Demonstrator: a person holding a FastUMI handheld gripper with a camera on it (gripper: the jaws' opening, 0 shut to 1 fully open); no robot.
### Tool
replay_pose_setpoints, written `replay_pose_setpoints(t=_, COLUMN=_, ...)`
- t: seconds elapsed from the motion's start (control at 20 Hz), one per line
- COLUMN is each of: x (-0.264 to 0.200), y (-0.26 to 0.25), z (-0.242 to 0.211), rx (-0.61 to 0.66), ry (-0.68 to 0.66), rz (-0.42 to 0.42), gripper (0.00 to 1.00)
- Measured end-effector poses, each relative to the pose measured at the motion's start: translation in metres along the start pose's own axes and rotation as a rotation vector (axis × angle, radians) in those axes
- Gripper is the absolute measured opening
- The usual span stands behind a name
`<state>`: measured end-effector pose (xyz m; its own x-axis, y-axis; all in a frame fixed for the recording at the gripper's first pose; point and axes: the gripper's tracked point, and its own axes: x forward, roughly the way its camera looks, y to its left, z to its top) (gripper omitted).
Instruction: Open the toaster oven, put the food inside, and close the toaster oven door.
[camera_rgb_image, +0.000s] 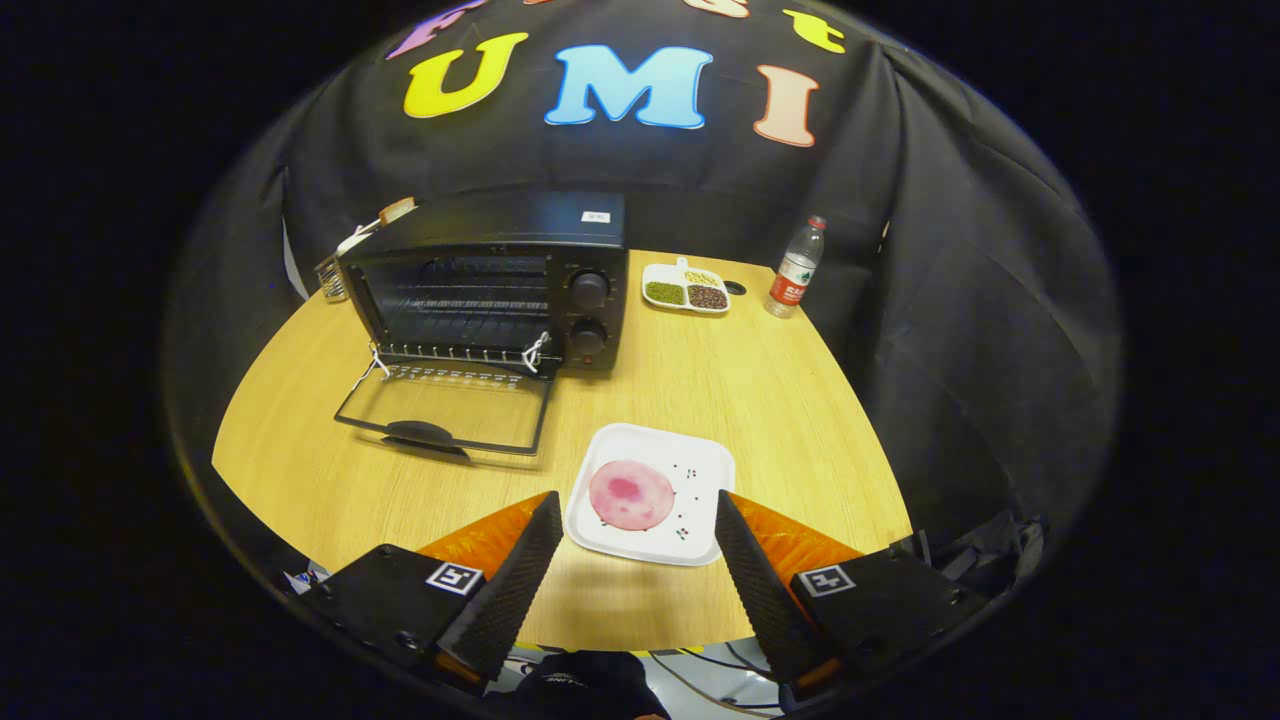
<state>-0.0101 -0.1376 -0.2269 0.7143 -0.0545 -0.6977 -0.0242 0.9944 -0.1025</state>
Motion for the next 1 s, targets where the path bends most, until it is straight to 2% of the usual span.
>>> replay_pose_setpoints(t=0.2, x=0.021, y=-0.038, z=-0.004, rx=0.053, ry=0.030, rz=-0.015, gripper=0.98)
replay_pose_setpoints(t=0.5, x=0.070, y=-0.076, z=-0.015, rx=0.091, ry=0.122, rz=0.021, gripper=0.99)
replay_pose_setpoints(t=0.75, x=0.109, y=-0.085, z=-0.038, rx=0.143, ry=0.240, rz=0.077, gripper=0.99)
replay_pose_setpoints(t=1.0, x=0.132, y=-0.081, z=-0.059, rx=0.081, ry=0.329, rz=0.117, gripper=0.96)
